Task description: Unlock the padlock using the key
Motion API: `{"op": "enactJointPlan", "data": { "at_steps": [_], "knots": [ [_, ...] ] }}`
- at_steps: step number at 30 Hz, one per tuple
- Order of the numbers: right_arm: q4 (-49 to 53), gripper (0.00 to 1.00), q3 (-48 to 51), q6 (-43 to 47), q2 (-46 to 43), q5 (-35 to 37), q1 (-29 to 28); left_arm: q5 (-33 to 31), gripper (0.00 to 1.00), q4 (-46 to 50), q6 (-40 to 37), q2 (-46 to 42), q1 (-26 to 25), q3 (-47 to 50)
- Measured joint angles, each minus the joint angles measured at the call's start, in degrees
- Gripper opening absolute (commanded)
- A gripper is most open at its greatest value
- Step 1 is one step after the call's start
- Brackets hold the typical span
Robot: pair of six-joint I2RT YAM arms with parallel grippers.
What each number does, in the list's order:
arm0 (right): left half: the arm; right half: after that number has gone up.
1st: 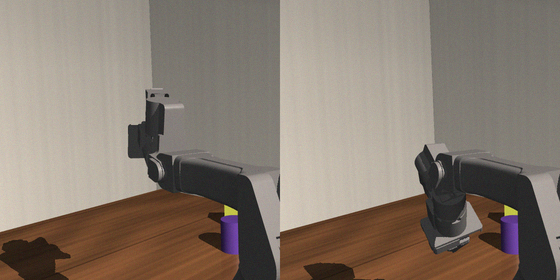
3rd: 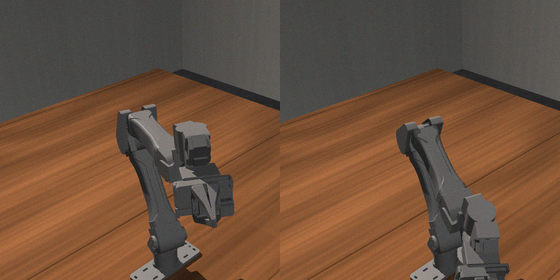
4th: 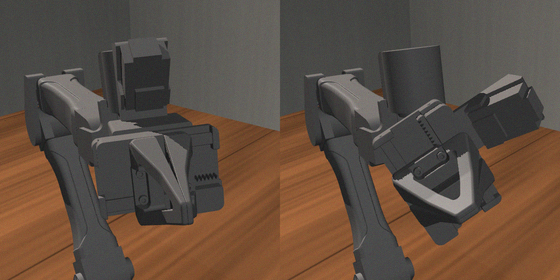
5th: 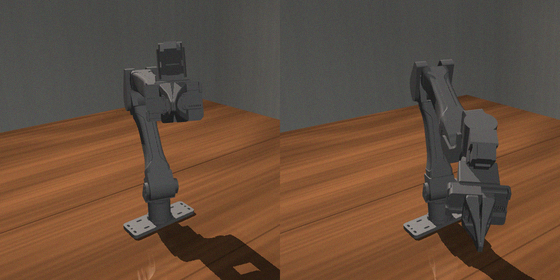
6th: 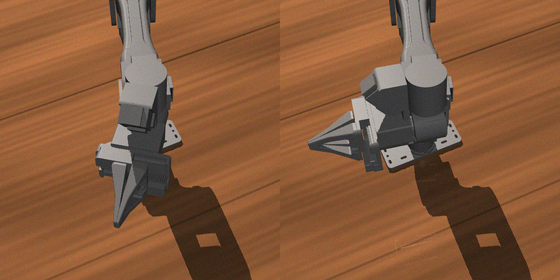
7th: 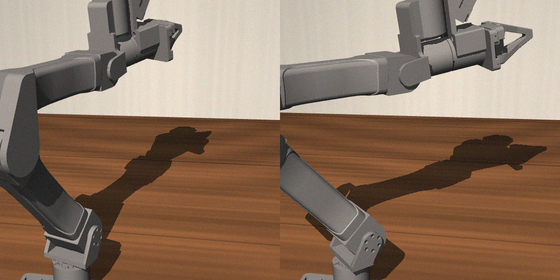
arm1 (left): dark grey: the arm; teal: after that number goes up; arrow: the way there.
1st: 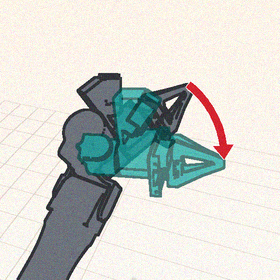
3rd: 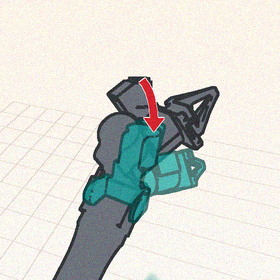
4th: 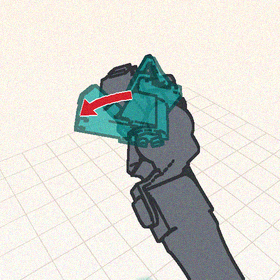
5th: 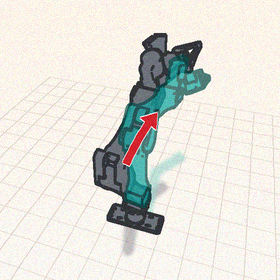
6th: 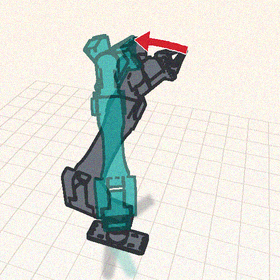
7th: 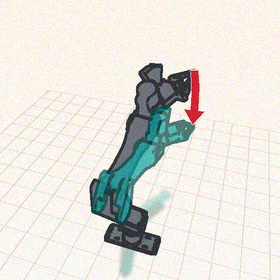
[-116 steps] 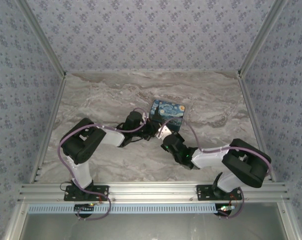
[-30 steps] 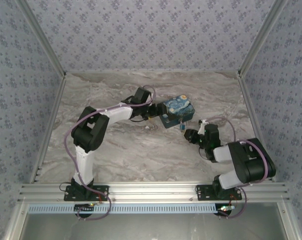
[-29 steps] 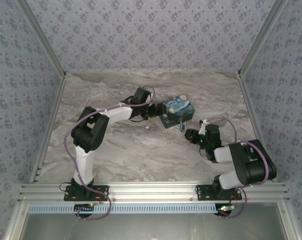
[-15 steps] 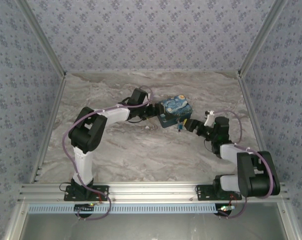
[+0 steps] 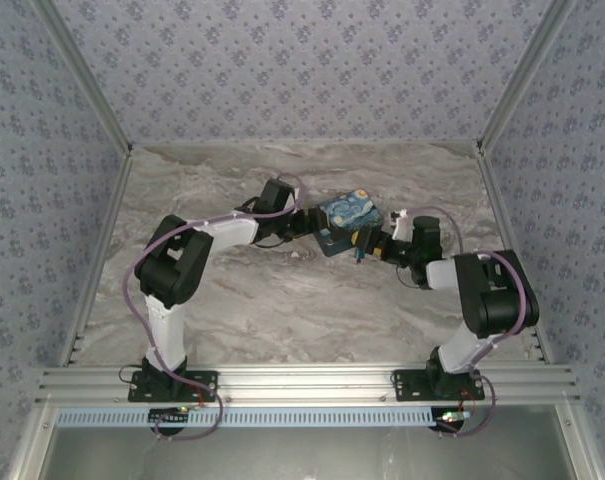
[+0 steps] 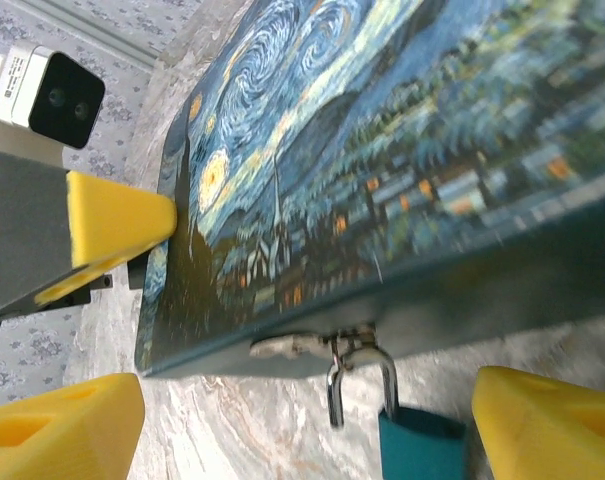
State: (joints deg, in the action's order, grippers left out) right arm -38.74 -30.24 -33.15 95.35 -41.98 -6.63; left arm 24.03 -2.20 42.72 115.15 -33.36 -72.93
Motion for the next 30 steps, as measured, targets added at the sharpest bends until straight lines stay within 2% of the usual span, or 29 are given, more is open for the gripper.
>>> {"op": "enactJointPlan", "data": {
  "at_steps": [6, 21, 30],
  "knots": [
    [-1.4, 0.84, -2.4, 0.4, 4.8, -0.5, -1.2, 0.0, 0.81, 0.0, 0.0, 0.0, 0.0, 0.0],
    [-0.4, 0.75, -3.2, 2.1, 5.5, -1.6, -4.5, 0.0, 0.8, 0.0, 0.0, 0.0, 0.3, 0.0],
    [-0.6, 0.63, -2.4, 2.5, 5.0, -1.5, -4.0, 0.0, 0.8, 0.0, 0.0, 0.0, 0.3, 0.0]
  ]
}}
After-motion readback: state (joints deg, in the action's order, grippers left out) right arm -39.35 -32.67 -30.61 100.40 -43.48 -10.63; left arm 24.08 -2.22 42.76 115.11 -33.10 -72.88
